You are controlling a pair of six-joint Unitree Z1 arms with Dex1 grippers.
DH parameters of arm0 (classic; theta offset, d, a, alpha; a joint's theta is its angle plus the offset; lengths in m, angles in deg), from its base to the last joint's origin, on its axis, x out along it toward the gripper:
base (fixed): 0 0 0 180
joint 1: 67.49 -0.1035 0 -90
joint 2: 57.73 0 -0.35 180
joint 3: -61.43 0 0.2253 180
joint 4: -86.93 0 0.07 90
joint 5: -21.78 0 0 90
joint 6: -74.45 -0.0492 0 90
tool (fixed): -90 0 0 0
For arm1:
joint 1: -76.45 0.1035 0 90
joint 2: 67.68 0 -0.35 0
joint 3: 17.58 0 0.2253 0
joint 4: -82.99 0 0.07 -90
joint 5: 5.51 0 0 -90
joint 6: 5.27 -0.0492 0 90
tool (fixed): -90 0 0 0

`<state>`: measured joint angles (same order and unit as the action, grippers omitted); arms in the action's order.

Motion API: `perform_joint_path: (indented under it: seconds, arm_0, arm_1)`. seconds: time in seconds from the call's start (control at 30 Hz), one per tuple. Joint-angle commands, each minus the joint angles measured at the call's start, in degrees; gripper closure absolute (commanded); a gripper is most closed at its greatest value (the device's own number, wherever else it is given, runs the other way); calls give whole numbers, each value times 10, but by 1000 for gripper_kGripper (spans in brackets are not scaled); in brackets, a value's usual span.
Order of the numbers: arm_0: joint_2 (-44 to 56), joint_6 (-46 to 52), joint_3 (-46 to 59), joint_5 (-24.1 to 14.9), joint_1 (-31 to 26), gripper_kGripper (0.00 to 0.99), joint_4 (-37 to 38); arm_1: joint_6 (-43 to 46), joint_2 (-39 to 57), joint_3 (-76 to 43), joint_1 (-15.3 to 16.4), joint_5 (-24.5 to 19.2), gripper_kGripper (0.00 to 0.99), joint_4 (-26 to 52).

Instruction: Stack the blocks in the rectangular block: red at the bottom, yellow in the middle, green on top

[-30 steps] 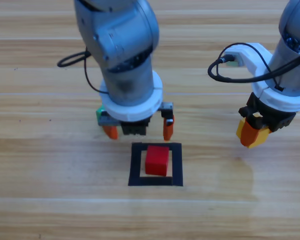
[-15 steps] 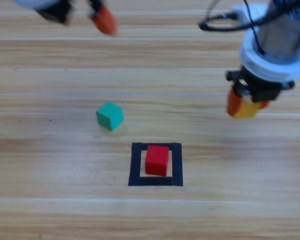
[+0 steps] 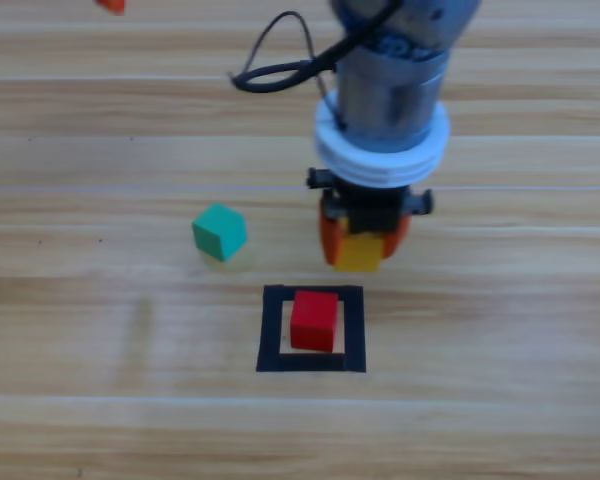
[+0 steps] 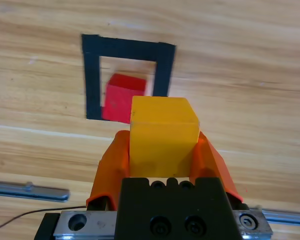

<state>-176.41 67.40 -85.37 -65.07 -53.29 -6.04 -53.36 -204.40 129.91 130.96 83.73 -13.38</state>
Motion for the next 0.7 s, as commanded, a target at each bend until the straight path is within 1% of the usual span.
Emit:
perform_joint_path:
  seconds: [0.03,0.17,0.27,0.4,0.5,0.7]
  arm_0:
    - [-55,-20,11,0,-12,0,-20]
    - [-56,-18,38,-1,1,0,-19]
    - [-52,-3,59,-21,34,0,-19]
    - [-51,24,80,-38,73,0,-18]
    - [-51,39,86,-38,93,1,-17]
    - [-48,50,87,-38,103,11,-16]
  arm_1:
    - [-58,-91,86,35,36,990,-41]
    - [-89,-109,108,39,49,990,-42]
    - [-111,-125,112,39,59,990,-41]
    - [-123,-127,113,39,56,990,-42]
    - [-135,-129,113,39,52,988,-42]
    - [-146,-130,106,39,41,988,-42]
